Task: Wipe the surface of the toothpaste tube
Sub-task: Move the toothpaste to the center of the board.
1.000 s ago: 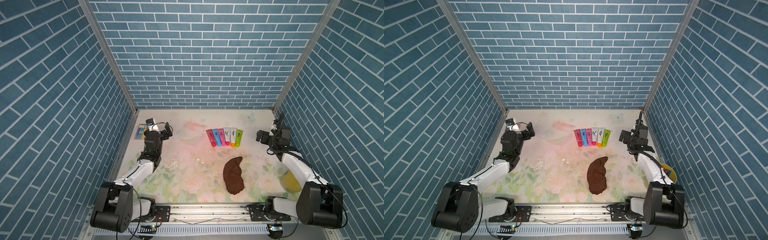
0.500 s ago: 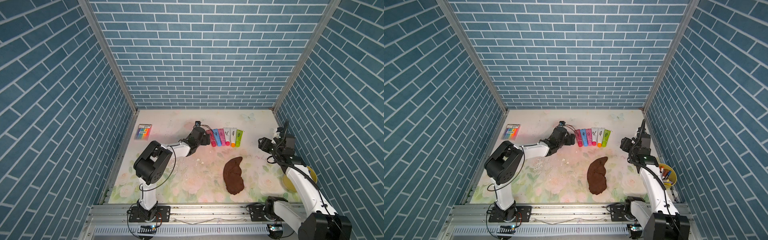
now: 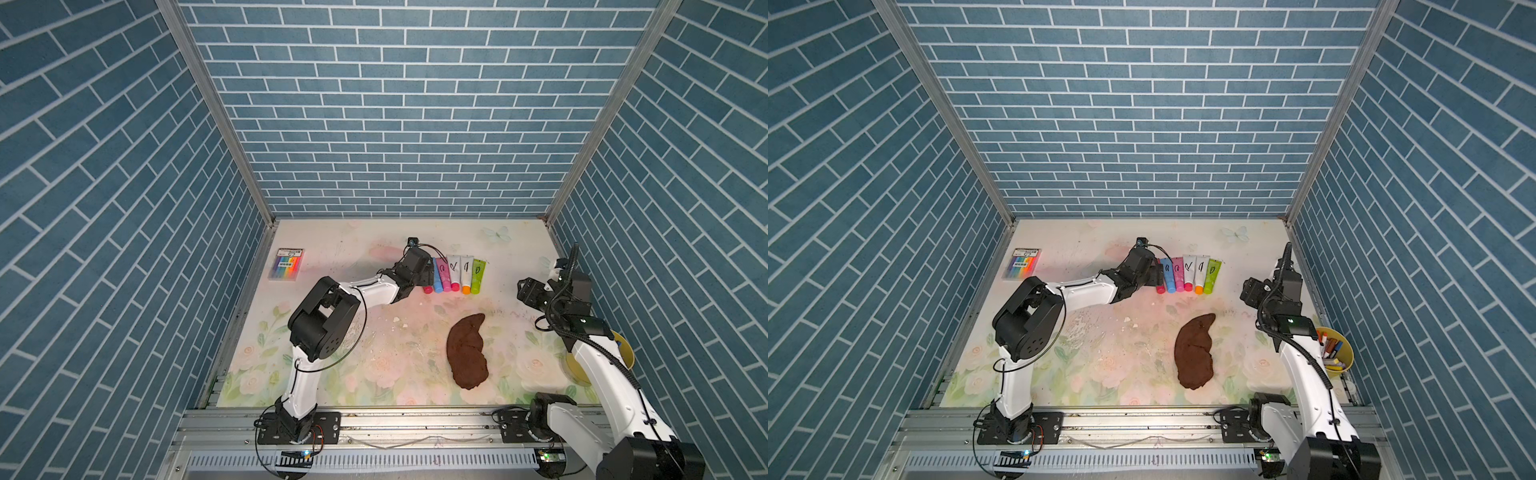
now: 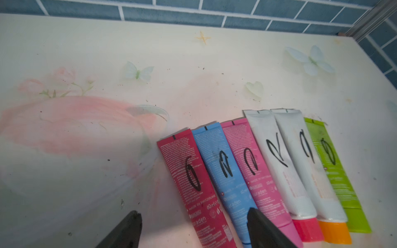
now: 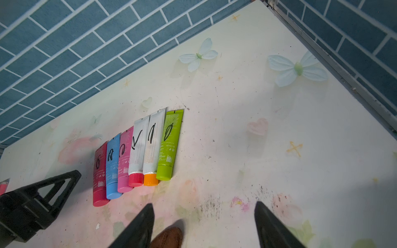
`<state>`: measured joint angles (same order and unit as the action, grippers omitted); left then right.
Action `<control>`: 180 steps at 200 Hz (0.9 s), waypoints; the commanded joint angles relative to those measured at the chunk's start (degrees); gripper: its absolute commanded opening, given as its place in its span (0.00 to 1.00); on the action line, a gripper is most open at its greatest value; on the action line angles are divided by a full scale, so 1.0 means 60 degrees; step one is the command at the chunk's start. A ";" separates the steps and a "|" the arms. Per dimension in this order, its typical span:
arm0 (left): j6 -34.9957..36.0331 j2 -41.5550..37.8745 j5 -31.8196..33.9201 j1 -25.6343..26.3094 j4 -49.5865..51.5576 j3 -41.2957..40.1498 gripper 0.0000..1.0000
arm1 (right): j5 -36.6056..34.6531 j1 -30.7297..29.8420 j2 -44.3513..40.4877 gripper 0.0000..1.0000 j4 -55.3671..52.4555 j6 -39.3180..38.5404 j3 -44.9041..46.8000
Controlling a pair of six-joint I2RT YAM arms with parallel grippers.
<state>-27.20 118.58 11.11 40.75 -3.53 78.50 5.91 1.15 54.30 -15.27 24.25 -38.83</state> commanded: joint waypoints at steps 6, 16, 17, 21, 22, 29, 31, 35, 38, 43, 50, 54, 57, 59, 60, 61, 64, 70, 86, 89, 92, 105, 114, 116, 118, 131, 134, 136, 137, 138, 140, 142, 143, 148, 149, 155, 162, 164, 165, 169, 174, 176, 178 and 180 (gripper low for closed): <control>0.0113 0.0460 -0.0010 0.0133 0.0911 0.0409 0.82 | -0.0311 -0.0045 -0.0134 0.73 -0.0093 0.0223 0.0054; 0.0178 0.0536 0.0045 0.0235 0.1055 0.0554 0.82 | -0.0311 -0.0045 -0.0146 0.73 -0.0109 0.0224 0.0051; 0.0181 0.0545 0.0048 0.0237 0.1071 0.0561 0.82 | -0.0304 -0.0045 -0.0145 0.72 -0.0108 0.0230 0.0046; 0.0194 0.0577 0.0089 0.0264 0.1134 0.0624 0.82 | -0.0299 -0.0045 -0.0165 0.72 -0.0126 0.0222 0.0051; 0.0196 0.0580 0.0100 0.0273 0.1154 0.0633 0.82 | -0.0305 -0.0045 -0.0162 0.72 -0.0124 0.0214 0.0053; 0.0239 0.0613 0.0149 0.0324 0.1259 0.0711 0.81 | -0.0303 -0.0045 -0.0163 0.72 -0.0122 0.0221 0.0042; 0.0241 0.0623 0.0153 0.0326 0.1283 0.0722 0.80 | -0.0306 -0.0048 -0.0164 0.72 -0.0133 0.0221 0.0048; 0.0241 0.0640 0.0175 0.0350 0.1363 0.0767 0.80 | -0.0309 -0.0044 -0.0179 0.72 -0.0148 0.0221 0.0048; 0.0236 0.0654 0.0197 0.0356 0.1408 0.0779 0.79 | -0.0315 -0.0045 -0.0194 0.72 -0.0150 0.0217 0.0051; 0.0241 0.0677 0.0200 0.0384 0.1459 0.0802 0.78 | -0.0312 -0.0056 -0.0197 0.72 -0.0169 0.0217 0.0053; 0.0230 0.0699 0.0256 0.0413 0.1523 0.0818 0.77 | -0.0311 -0.0049 -0.0225 0.72 -0.0179 0.0221 0.0034; 0.0225 0.0700 0.0294 0.0430 0.1560 0.0785 0.77 | -0.0311 -0.0052 -0.0232 0.72 -0.0187 0.0221 0.0038; 0.0219 0.0702 0.0331 0.0442 0.1569 0.0768 0.77 | -0.0315 -0.0046 -0.0241 0.72 -0.0194 0.0221 0.0040; 0.0221 0.0693 0.0356 0.0455 0.1555 0.0743 0.77 | -0.0312 -0.0045 -0.0249 0.72 -0.0195 0.0221 0.0041; 0.0224 0.0689 0.0365 0.0457 0.1555 0.0730 0.77 | -0.0312 -0.0052 -0.0255 0.72 -0.0202 0.0221 0.0041; 0.0225 0.0687 0.0370 0.0458 0.1548 0.0723 0.77 | -0.0312 -0.0048 -0.0258 0.72 -0.0198 0.0221 0.0041; 0.0239 0.0673 0.0374 0.0475 0.1508 0.0674 0.76 | -0.0312 -0.0045 -0.0274 0.72 -0.0195 0.0208 0.0030; 0.0260 0.0670 0.0349 0.0495 0.1458 0.0612 0.76 | -0.0312 -0.0046 -0.0280 0.72 -0.0196 0.0206 0.0041; 0.0265 0.0754 0.0200 0.0503 0.1516 0.0622 0.76 | -0.0312 -0.0047 -0.0305 0.72 -0.0169 0.0206 0.0055; 0.0274 0.0765 0.0155 0.0503 0.1536 0.0625 0.76 | -0.0299 -0.0045 -0.0296 0.72 -0.0166 0.0210 0.0054; 0.0271 0.0772 0.0118 0.0510 0.1553 0.0648 0.76 | -0.0290 -0.0056 -0.0293 0.72 -0.0155 0.0220 0.0055; 0.0285 0.0829 0.0039 0.0543 0.1627 0.0686 0.76 | -0.0235 -0.0058 -0.0265 0.72 -0.0157 0.0221 0.0043; 0.0299 0.0874 0.0010 0.0561 0.1689 0.0750 0.76 | -0.0195 -0.0060 -0.0239 0.72 -0.0167 0.0221 0.0040; 0.0300 0.0886 0.0016 0.0565 0.1710 0.0750 0.76 | -0.0195 -0.0060 -0.0238 0.71 -0.0166 0.0221 0.0041; 0.0293 0.0893 0.0014 0.0573 0.1722 0.0761 0.76 | -0.0194 -0.0059 -0.0241 0.71 -0.0173 0.0221 0.0041; 0.0274 0.0934 -0.0061 0.0577 0.1745 0.0760 0.75 | -0.0194 -0.0059 -0.0275 0.71 -0.0234 0.0206 0.0010; 0.0273 0.0927 -0.0052 0.0576 0.1746 0.0739 0.74 | -0.0194 -0.0059 -0.0294 0.71 -0.0249 0.0205 0.0004; 0.0279 0.0921 -0.0066 0.0583 0.1746 0.0733 0.74 | -0.0202 -0.0059 -0.0299 0.71 -0.0260 0.0195 0.0002; 0.0282 0.0928 -0.0073 0.0580 0.1738 0.0717 0.73 | -0.0213 -0.0059 -0.0302 0.71 -0.0264 0.0193 0.0000; 0.0276 0.0924 -0.0069 0.0578 0.1742 0.0716 0.73 | -0.0218 -0.0067 -0.0304 0.71 -0.0273 0.0192 -0.0002; 0.0280 0.0920 -0.0074 0.0569 0.1745 0.0708 0.73 | -0.0222 -0.0061 -0.0327 0.71 -0.0280 0.0192 -0.0006; 0.0284 0.0909 -0.0089 0.0585 0.1756 0.0688 0.72 | -0.0223 -0.0060 -0.0344 0.71 -0.0275 0.0192 -0.0004; 0.0285 0.0899 -0.0085 0.0581 0.1751 0.0680 0.72 | -0.0231 -0.0060 -0.0347 0.71 -0.0286 0.0192 -0.0004; 0.0289 0.0879 -0.0083 0.0576 0.1760 0.0639 0.71 | -0.0239 -0.0059 -0.0381 0.71 -0.0313 0.0179 -0.0006; 0.0295 0.0877 -0.0081 0.0584 0.1775 0.0626 0.71 | -0.0246 -0.0059 -0.0387 0.71 -0.0312 0.0178 -0.0005; 0.0314 0.0850 -0.0040 0.0578 0.1812 0.0594 0.70 | -0.0259 -0.0061 -0.0433 0.71 -0.0356 0.0177 -0.0003; 0.0355 0.0797 0.0024 0.0576 0.1838 0.0521 0.70 | -0.0271 -0.0059 -0.0466 0.71 -0.0374 0.0177 -0.0014; 0.0358 0.0779 0.0034 0.0576 0.1835 0.0502 0.70 | -0.0279 -0.0063 -0.0496 0.71 -0.0371 0.0166 -0.0006; 0.0358 0.0769 0.0043 0.0569 0.1834 0.0492 0.70 | -0.0274 -0.0061 -0.0503 0.70 -0.0378 0.0164 -0.0012; 0.0379 0.0735 0.0084 0.0562 0.1830 0.0435 0.70 | -0.0281 -0.0063 -0.0517 0.70 -0.0380 0.0170 -0.0015; 0.0392 0.0698 0.0119 0.0576 0.1822 0.0375 0.70 | -0.0264 -0.0060 -0.0526 0.70 -0.0387 0.0164 -0.0005; 0.0400 0.0670 0.0131 0.0572 0.1820 0.0348 0.70 | -0.0256 -0.0059 -0.0525 0.70 -0.0386 0.0163 -0.0007; 0.0409 0.0652 0.0152 0.0568 0.1801 0.0327 0.70 | -0.0257 -0.0059 -0.0536 0.69 -0.0385 0.0162 -0.0015; 0.0415 0.0644 0.0154 0.0567 0.1800 0.0293 0.70 | -0.0254 -0.0059 -0.0546 0.69 -0.0385 0.0162 -0.0010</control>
<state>-26.00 122.61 10.92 43.90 4.82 82.11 5.10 1.10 52.53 -16.10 24.25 -38.83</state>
